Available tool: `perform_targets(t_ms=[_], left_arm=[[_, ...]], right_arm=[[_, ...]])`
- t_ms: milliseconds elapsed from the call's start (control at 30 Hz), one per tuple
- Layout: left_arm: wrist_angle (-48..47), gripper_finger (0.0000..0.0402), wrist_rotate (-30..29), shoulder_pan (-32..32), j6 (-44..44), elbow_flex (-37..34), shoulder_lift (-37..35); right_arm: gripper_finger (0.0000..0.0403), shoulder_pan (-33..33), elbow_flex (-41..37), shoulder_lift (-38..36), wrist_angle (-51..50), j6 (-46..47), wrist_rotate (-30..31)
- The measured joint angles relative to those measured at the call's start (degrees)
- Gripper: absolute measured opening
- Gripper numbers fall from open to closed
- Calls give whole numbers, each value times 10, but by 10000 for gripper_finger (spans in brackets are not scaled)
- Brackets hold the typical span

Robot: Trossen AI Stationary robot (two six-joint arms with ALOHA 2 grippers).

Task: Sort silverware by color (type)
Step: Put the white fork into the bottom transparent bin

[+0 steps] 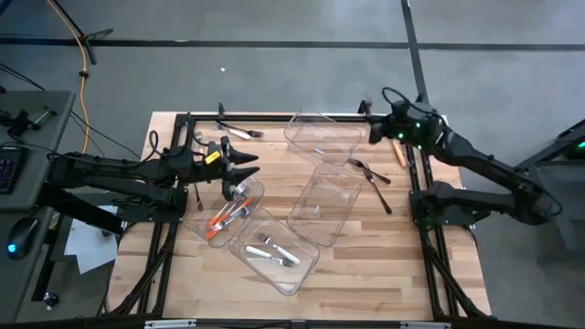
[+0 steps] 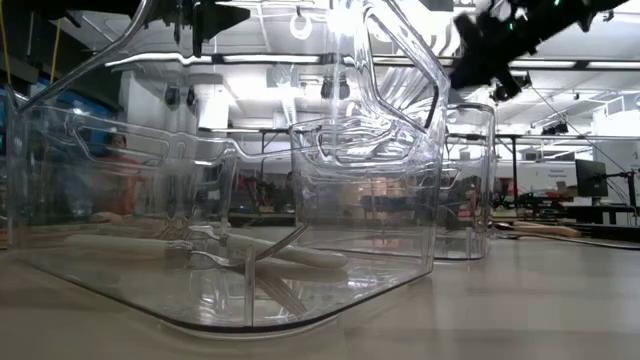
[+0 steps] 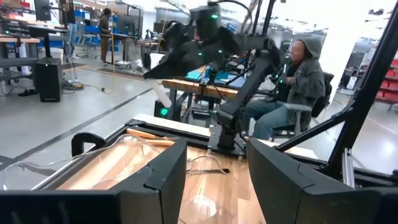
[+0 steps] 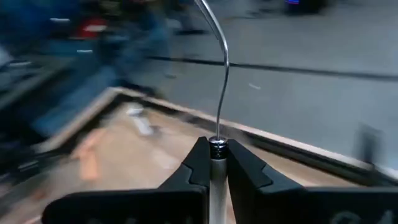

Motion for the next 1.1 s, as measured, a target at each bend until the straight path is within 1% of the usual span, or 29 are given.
perform_targets(t_ms=[133,200,300,400,467,600,733,1100], left_arm=[[45,156,0,-1,-28,0,0],[56,156,1,-1,-31,0,0],[57,156,1,-1,-19,0,0],[54,156,1,-1,-6,0,0],[54,156,1,-1,-6,0,0],[54,156,2,-1,-6,0,0],[54,156,2,-1,-6,0,0],[53,156,2,-1,-15,0,0]], right_arm=[[14,105,-1,16,66,-24,-10],[14,159,-1,38,107,-33,-5],[14,232,-1,81,197,-45,7],[14,284,-1,135,304,-54,10],[14,307,-1,174,372,-53,12],[14,333,-1,242,488,-54,12],[14,339,-1,278,545,-53,14],[14,338,-1,277,557,-52,9]])
